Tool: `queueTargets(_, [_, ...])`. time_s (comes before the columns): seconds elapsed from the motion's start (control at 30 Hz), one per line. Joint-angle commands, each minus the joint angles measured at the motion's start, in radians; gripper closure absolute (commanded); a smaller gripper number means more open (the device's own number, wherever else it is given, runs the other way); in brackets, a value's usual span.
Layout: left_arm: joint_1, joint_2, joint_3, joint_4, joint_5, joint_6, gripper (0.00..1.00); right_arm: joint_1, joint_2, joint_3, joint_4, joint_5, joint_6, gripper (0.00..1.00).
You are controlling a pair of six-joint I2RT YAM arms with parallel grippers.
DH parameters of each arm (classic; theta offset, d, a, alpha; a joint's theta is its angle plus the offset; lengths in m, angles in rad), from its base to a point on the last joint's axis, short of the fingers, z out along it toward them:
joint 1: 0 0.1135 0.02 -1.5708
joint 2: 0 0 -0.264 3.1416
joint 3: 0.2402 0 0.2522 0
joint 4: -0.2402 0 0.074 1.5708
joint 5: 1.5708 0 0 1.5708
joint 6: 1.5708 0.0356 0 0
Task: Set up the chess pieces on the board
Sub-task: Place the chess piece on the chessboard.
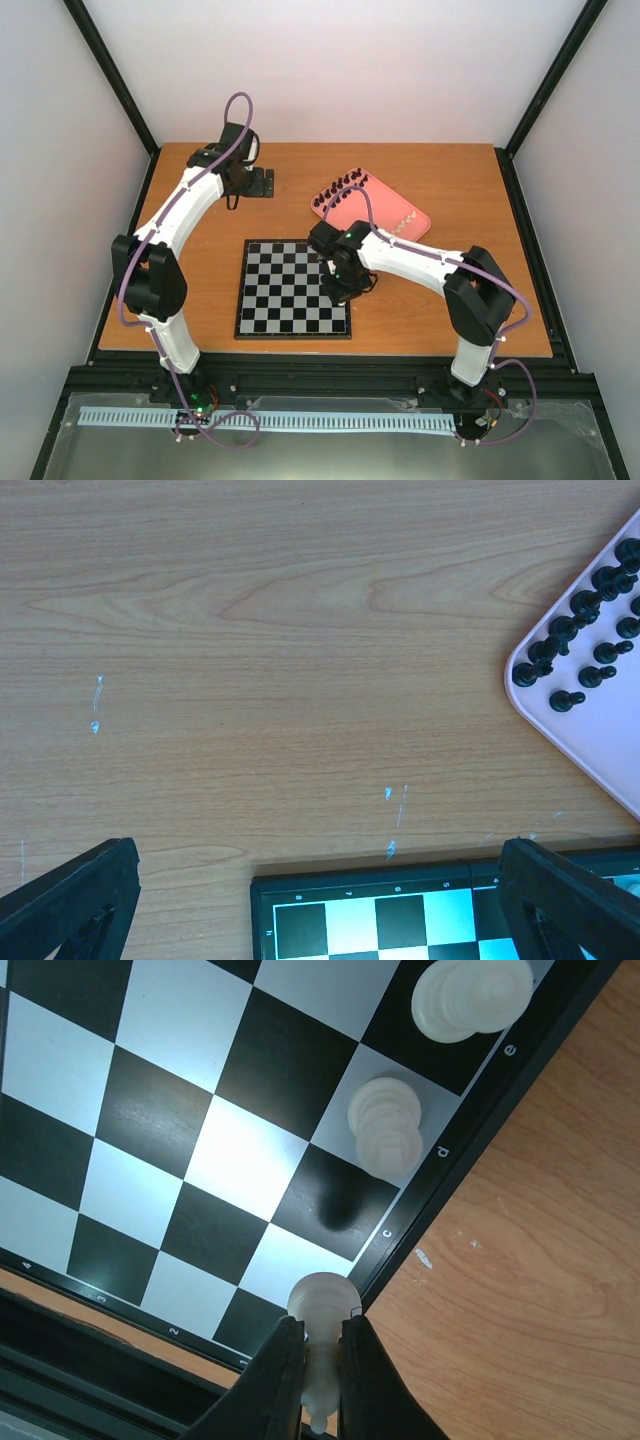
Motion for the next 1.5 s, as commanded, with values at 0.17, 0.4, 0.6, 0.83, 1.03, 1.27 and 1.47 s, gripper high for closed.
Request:
queueTargets(0.17, [-0.002, -0.007, -0.023, 0.028, 0.014, 0.0, 0.0, 0.024, 0.042, 0.035, 0.011, 0.03, 0.0, 0.97])
queueTargets(0.4, [-0.001, -0.02, -0.038, 0.037, 0.017, -0.001, 0.0, 0.026, 0.071, 0.055, 0.026, 0.05, 0.0, 0.97])
queueTargets(0.6, [-0.001, -0.018, -0.04, 0.042, 0.02, -0.003, 0.0, 0.027, 0.089, 0.065, 0.024, 0.065, -0.013, 0.97])
queueTargets(0.83, [-0.001, -0.015, -0.046, 0.042, 0.019, -0.001, 0.0, 0.027, 0.106, 0.056, 0.038, 0.06, -0.019, 0.97])
queueTargets(1.03, [-0.002, -0.019, -0.044, 0.037, 0.015, 0.001, 0.0, 0.026, 0.112, 0.052, 0.047, 0.059, -0.023, 0.97])
queueTargets(1.27, [-0.001, -0.027, -0.058, 0.041, 0.016, 0.0, 0.0, 0.027, 0.118, 0.034, 0.049, 0.08, -0.022, 0.97])
queueTargets(1.47, [-0.001, -0.028, -0.06, 0.04, 0.014, 0.001, 0.0, 0.027, 0.129, 0.026, 0.052, 0.08, -0.023, 0.96])
